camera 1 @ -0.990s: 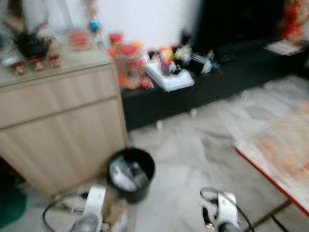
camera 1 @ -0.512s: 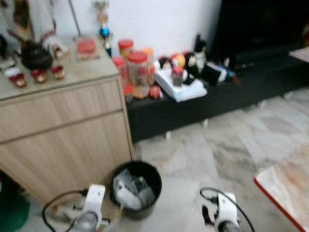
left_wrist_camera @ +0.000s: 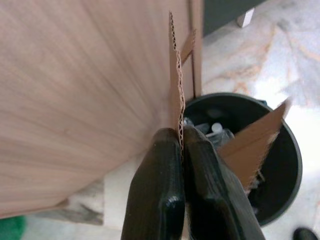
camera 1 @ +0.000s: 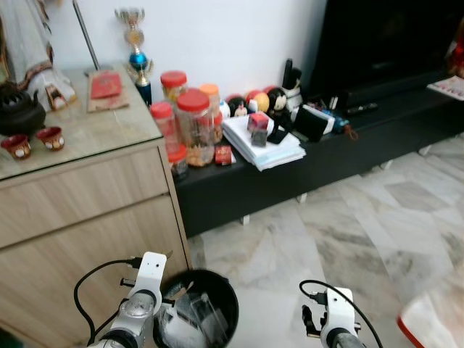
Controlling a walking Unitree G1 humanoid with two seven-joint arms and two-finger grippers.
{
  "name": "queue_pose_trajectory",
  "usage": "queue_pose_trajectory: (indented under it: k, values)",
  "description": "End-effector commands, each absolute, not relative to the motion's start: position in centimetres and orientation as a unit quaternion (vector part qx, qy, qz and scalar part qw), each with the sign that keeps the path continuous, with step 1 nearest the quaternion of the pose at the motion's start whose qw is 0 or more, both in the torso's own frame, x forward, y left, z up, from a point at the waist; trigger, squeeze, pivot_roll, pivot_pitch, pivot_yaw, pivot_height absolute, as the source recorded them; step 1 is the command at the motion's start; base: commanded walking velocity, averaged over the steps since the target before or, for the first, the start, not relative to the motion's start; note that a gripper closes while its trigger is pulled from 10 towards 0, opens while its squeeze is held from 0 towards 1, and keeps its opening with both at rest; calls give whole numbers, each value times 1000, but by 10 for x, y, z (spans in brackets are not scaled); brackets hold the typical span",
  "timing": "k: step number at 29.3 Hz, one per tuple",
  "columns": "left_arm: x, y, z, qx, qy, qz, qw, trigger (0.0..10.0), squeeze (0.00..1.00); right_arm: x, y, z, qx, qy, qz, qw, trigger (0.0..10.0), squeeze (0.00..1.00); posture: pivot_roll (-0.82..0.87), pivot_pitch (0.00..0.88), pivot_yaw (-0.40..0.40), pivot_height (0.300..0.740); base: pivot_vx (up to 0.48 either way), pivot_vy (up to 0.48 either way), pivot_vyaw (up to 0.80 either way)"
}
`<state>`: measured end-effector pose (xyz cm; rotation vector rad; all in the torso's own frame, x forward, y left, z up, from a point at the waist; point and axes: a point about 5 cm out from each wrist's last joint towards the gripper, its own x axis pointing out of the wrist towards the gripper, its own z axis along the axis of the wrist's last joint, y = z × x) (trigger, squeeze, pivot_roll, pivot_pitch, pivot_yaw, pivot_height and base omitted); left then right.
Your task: Picking trash to rubbish bin
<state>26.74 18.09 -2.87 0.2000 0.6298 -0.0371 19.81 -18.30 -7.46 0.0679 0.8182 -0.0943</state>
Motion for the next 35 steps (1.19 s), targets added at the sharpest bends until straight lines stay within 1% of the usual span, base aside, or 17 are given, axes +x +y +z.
queue_pose_trajectory:
  k: [1, 3, 5, 6, 7, 9, 11, 12, 13, 15, 17, 23, 24, 35]
  values:
    - [274, 174, -24, 87, 305, -50, 947, 10000, 0, 210, -174, -68, 33, 380, -26, 924, 10000, 0, -64, 0, 1, 740, 0, 0, 0]
    - [274, 174, -24, 87, 305, -50, 947, 10000, 0, 210, -174, -68, 33, 380, -26, 924, 10000, 0, -64, 0, 1, 740, 0, 0, 0]
    - [279, 161, -21, 76, 296, -85, 948, 10000, 0, 218, -170, -64, 28, 366, -5, 930, 10000, 0, -64, 0, 1, 740, 0, 0, 0]
    - [279, 161, -21, 76, 296, -85, 948, 10000, 0, 218, -170, -64, 28, 366, -5, 930, 10000, 0, -64, 0, 1, 740, 0, 0, 0]
    - [282, 153, -18, 69, 292, -100, 949, 10000, 0, 228, -163, -58, 11, 354, 31, 935, 10000, 0, -74, 0, 0, 740, 0, 0, 0]
    - [282, 152, -18, 68, 291, -102, 949, 10000, 0, 230, -161, -56, 5, 349, 43, 936, 10000, 0, -74, 0, 0, 740, 0, 0, 0]
    - [283, 150, -18, 65, 290, -105, 949, 10000, 0, 233, -159, -54, 7, 345, 53, 937, 10000, 0, -74, 0, 0, 740, 0, 0, 0]
    - [282, 148, -18, 62, 292, -110, 948, 10000, 0, 241, -152, -49, 22, 331, 80, 940, 10000, 0, -87, 0, -5, 740, 0, 0, 0]
    - [282, 148, -18, 62, 292, -110, 948, 10000, 0, 241, -152, -49, 22, 331, 80, 940, 10000, 0, -87, 0, -5, 740, 0, 0, 0]
    - [282, 145, -19, 63, 295, -117, 946, 10000, 0, 252, -143, -39, 30, 305, 124, 944, 10000, 0, -87, 0, -5, 740, 0, 0, 0]
    - [282, 142, -19, 56, 297, -122, 945, 10000, 0, 261, -136, -31, 22, 286, 156, 945, 10000, 0, -95, 0, -7, 740, 0, 0, 0]
    - [282, 140, -19, 65, 299, -128, 943, 10000, 0, 265, -134, -27, 25, 276, 166, 946, 10000, 0, -95, 0, -13, 740, 0, 0, 0]
    - [283, 141, -19, 66, 297, -126, 944, 10000, 1000, 265, -134, -27, 23, 277, 165, 946, 10000, 0, -95, 0, -15, 740, 0, 0, 0]
    - [284, 148, -17, 69, 288, -108, 949, 10000, 1000, 252, -143, -38, 22, 299, 146, 943, 10000, 0, -96, 0, -21, 740, 0, 0, 0]
